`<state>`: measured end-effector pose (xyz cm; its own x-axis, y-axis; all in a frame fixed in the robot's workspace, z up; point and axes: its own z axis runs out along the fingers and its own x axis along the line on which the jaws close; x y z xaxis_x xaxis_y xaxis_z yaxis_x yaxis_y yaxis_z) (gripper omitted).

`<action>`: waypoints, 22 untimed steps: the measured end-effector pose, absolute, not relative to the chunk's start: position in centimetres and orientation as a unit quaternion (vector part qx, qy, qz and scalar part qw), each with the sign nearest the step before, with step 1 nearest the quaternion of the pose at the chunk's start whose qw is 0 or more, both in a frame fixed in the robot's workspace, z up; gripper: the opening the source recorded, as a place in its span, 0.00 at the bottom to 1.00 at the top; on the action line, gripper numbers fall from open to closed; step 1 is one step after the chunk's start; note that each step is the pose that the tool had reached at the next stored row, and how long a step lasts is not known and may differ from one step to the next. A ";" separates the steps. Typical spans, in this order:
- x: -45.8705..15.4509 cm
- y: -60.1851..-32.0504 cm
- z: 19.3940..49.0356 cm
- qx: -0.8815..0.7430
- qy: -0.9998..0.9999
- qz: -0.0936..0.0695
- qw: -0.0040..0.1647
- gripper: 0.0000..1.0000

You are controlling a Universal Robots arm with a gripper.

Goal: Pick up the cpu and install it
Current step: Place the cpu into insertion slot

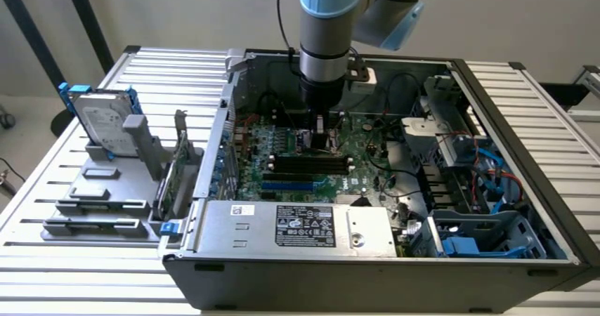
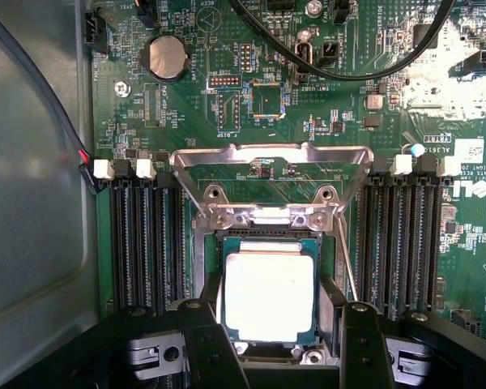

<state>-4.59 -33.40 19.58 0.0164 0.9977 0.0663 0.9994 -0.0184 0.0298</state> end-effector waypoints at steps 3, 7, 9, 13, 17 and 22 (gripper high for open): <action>-4.6 -33.4 19.6 -0.713 -0.701 -0.033 0.012 0.62; -4.6 -33.4 19.7 -0.713 -0.700 -0.033 0.012 0.62; -4.6 -33.4 19.7 -0.713 -0.700 -0.033 0.012 0.62; -4.6 -33.4 19.9 -0.712 -0.701 -0.033 0.012 0.62; -4.7 -33.4 19.9 -0.712 -0.702 -0.033 0.012 0.62; -4.7 -33.4 19.9 -0.711 -0.702 -0.030 0.009 0.62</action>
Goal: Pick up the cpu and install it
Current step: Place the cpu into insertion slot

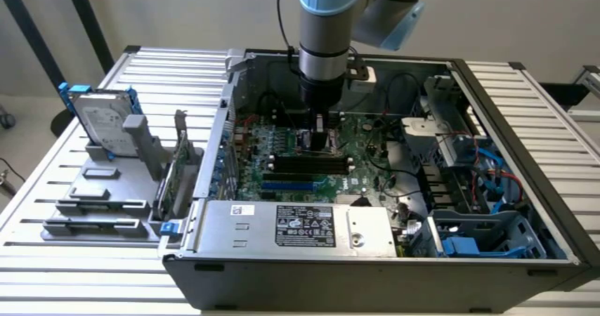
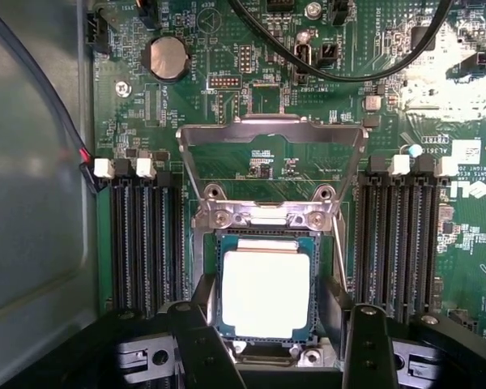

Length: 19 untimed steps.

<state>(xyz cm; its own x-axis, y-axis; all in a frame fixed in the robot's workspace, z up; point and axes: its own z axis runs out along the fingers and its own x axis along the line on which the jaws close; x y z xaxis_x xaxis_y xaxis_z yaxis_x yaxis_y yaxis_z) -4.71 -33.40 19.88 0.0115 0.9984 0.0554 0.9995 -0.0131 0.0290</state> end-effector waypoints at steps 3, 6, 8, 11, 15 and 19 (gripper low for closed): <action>-4.7 -33.4 19.9 -0.710 -0.704 -0.027 0.006 0.62; -4.7 -33.4 19.9 -0.709 -0.705 -0.025 0.005 0.62; -4.7 -33.4 19.9 -0.708 -0.705 -0.025 0.004 0.62; -4.7 -33.3 20.0 -0.708 -0.706 -0.024 0.004 0.62; -4.7 -33.3 20.3 -0.707 -0.707 -0.025 0.004 0.62; -4.7 -33.3 21.0 -0.706 -0.708 -0.024 0.004 0.62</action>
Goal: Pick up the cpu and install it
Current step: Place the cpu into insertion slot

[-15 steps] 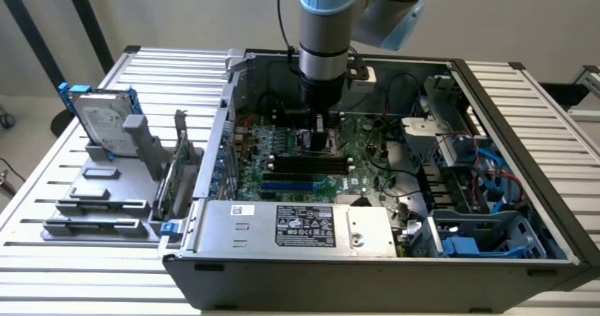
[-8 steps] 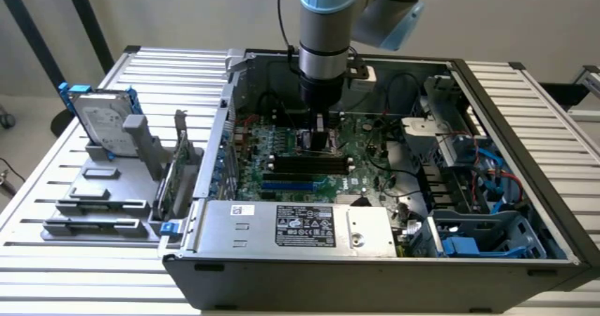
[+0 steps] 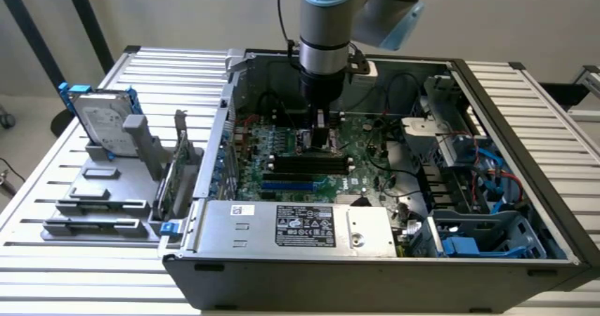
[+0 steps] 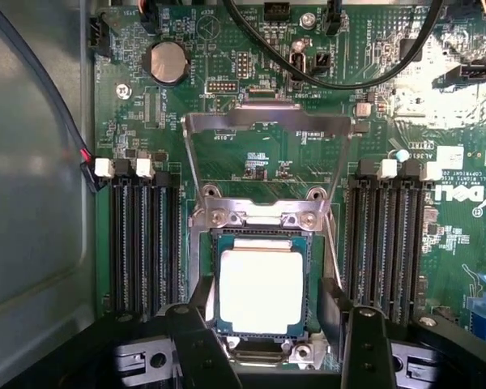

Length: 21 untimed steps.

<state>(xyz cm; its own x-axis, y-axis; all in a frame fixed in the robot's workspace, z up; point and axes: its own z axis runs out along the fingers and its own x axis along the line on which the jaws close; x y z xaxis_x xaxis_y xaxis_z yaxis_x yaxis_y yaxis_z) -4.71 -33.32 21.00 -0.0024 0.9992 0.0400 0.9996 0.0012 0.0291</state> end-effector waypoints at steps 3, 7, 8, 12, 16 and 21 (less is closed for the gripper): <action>-4.7 -33.3 21.7 -0.706 -0.708 -0.024 0.004 0.60; -4.8 -33.3 22.4 -0.706 -0.708 -0.025 0.004 0.47; -4.9 -33.3 22.5 -0.706 -0.708 -0.025 0.004 0.42; -5.7 -33.3 22.8 -0.706 -0.708 -0.026 0.007 0.24; -6.4 -33.3 23.0 -0.705 -0.709 -0.024 0.011 0.11; -7.3 -33.3 23.5 -0.705 -0.709 -0.022 0.017 0.11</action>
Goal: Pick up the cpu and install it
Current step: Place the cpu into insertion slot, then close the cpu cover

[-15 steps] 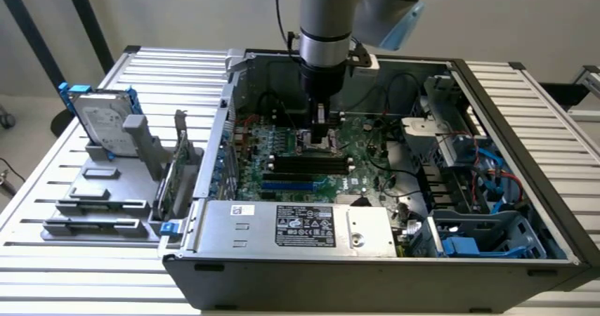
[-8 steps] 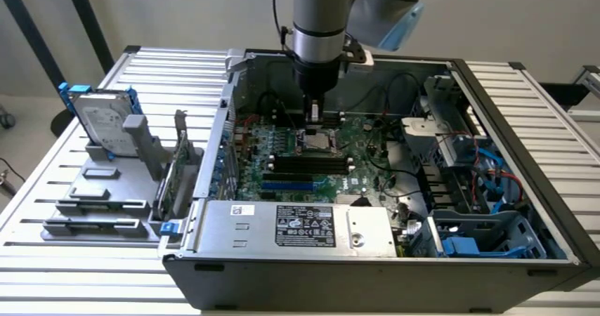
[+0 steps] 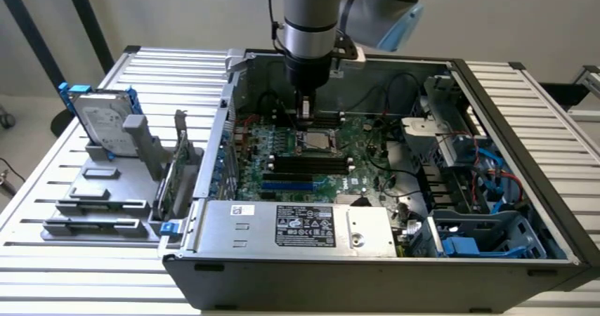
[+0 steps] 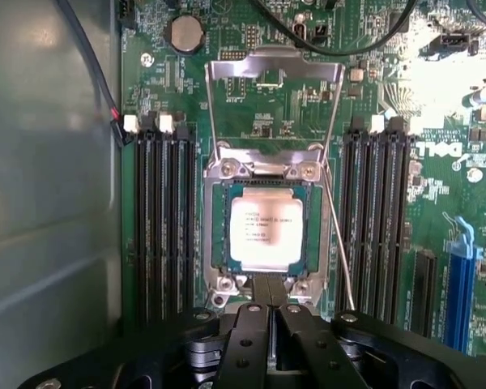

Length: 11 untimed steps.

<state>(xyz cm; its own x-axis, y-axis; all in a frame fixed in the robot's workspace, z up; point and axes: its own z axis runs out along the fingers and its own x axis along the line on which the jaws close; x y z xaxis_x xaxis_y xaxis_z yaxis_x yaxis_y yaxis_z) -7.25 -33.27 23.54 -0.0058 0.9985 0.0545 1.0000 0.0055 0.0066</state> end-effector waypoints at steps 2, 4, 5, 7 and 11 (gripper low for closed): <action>-7.5 -33.3 23.8 -0.704 -0.709 -0.023 0.018 0.11; -7.5 -33.3 23.8 -0.704 -0.710 -0.023 0.019 0.11; -7.5 -33.3 23.8 -0.704 -0.710 -0.023 0.019 0.11; -7.6 -33.3 23.8 -0.704 -0.710 -0.023 0.019 0.11; -7.6 -33.3 23.8 -0.704 -0.710 -0.023 0.019 0.11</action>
<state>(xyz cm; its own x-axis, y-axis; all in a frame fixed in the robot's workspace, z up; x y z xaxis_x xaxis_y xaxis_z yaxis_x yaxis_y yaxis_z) -7.55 -33.27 23.78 -0.0081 0.9982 0.0595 1.0000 0.0077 0.0062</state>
